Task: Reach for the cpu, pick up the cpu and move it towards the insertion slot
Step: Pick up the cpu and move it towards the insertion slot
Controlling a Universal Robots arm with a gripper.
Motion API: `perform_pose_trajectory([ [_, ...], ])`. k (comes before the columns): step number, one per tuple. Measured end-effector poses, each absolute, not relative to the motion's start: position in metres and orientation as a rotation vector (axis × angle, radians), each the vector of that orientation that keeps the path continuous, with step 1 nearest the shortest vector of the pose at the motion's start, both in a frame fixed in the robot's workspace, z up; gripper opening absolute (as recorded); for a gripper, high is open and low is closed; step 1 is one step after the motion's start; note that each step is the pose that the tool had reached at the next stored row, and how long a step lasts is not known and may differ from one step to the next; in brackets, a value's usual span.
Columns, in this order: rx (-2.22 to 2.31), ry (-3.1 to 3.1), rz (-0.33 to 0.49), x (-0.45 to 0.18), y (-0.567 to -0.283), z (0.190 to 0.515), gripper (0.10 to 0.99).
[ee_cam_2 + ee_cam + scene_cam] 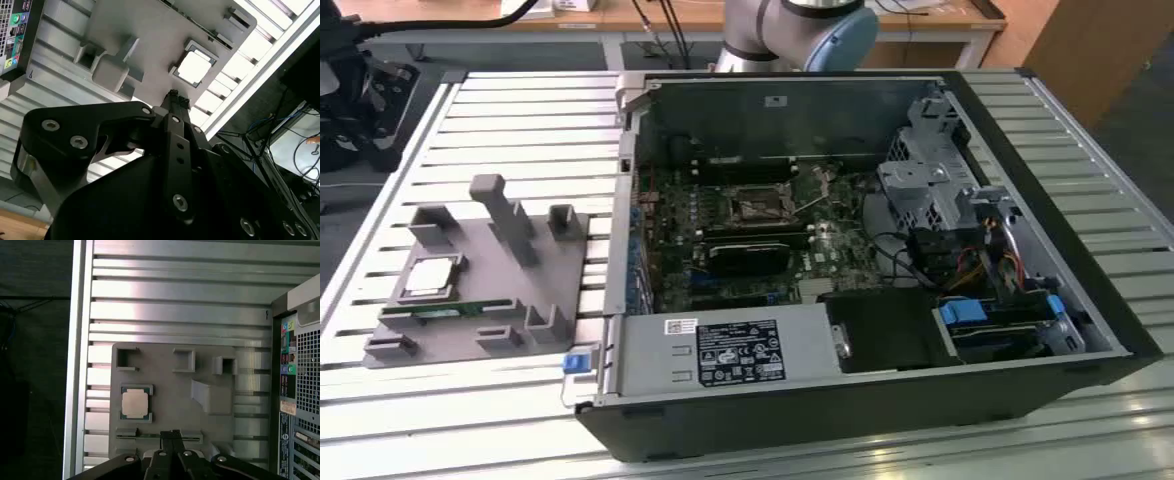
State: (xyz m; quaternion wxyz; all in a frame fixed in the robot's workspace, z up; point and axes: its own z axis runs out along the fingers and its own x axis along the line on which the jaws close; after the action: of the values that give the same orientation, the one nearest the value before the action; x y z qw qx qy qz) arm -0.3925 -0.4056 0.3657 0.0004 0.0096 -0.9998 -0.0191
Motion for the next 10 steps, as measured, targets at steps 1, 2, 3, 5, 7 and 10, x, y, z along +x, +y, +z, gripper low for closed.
perform_pose_trajectory([
  [1, 0.03, -3.14, -0.06, -0.3925, -0.4056, 0.3657, 0.106],
  [2, 0.03, -3.14, -0.06, -0.3925, -0.4056, 0.3657, 0.106],
  [3, 0.03, -3.14, -0.06, -0.3925, -0.4056, 0.3657, 0.106],
  [5, 0.03, -3.14, -0.06, -0.3928, -0.4057, 0.3658, 0.106],
  [7, 0.03, -3.14, -0.06, -0.3937, -0.4056, 0.3657, 0.106],
  [10, 0.03, -3.14, -0.06, -0.3976, -0.4056, 0.3656, 0.106],
])
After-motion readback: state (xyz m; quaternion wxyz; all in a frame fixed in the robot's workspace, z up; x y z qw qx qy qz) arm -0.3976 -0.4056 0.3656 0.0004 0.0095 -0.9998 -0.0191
